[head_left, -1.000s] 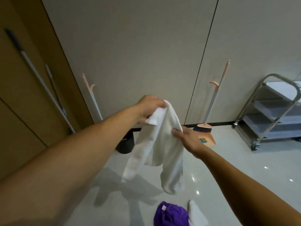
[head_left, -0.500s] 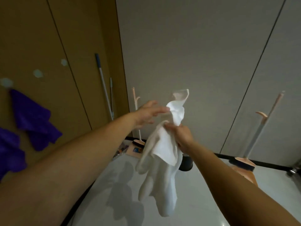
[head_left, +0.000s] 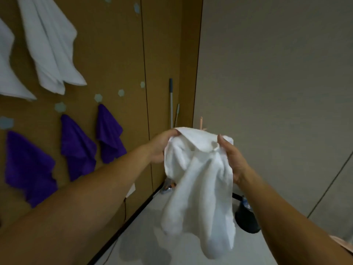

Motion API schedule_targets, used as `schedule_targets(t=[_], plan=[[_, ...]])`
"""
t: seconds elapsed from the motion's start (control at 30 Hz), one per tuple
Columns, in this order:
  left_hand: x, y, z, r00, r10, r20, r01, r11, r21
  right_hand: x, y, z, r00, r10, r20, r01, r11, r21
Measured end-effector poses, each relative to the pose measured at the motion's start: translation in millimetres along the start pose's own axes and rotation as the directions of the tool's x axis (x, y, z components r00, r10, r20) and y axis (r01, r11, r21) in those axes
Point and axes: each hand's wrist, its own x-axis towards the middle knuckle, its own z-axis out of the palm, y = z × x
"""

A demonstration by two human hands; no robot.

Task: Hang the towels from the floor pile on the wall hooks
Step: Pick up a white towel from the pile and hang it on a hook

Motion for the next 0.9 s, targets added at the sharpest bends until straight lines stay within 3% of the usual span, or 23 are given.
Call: schedule_targets(t=[0.13,0.3,0.37,0.47,0.57,0.63,0.77,0.9], plan=[[-18,35,-21,0.993,0.078,-0.091,-0.093,0.980,-0.175,6,29,33,0.998,0.057,-0.005,-0.057,0.983,-0.176],[-38,40,-16,0.990,0.139,0.005,-0.134,0.968,-0.211,15,65,93,1.000,0.028,0.008,-0.023,0.937,-0.349],[-47,34,-26,0.989,0.147,-0.012,-0.147,0.983,-0.110,20,69,112,0.995,-0.040,-0.095,0.001,0.923,-0.384],[-64,14,-56,0.966,0.218,-0.142,-0.183,0.957,0.223,31,70,127,0.950,-0.148,-0.275,0.063,0.953,-0.297],[-81,-9,-79,0.988,0.128,-0.083,-0.093,0.936,0.339,39,72,140,0.953,-0.104,-0.284,0.035,0.971,-0.237],[-83,-20,-88,0.994,0.091,-0.067,-0.056,0.913,0.403,43,78,147,0.959,-0.049,-0.278,-0.034,0.958,-0.286],[-81,-30,-116,0.937,0.152,-0.315,-0.040,0.941,0.336,46,87,135,0.938,-0.085,-0.336,-0.082,0.888,-0.453],[-91,-28,-150,0.792,0.192,-0.579,0.008,0.946,0.325,35,87,109,0.883,-0.056,-0.466,-0.241,0.797,-0.554]])
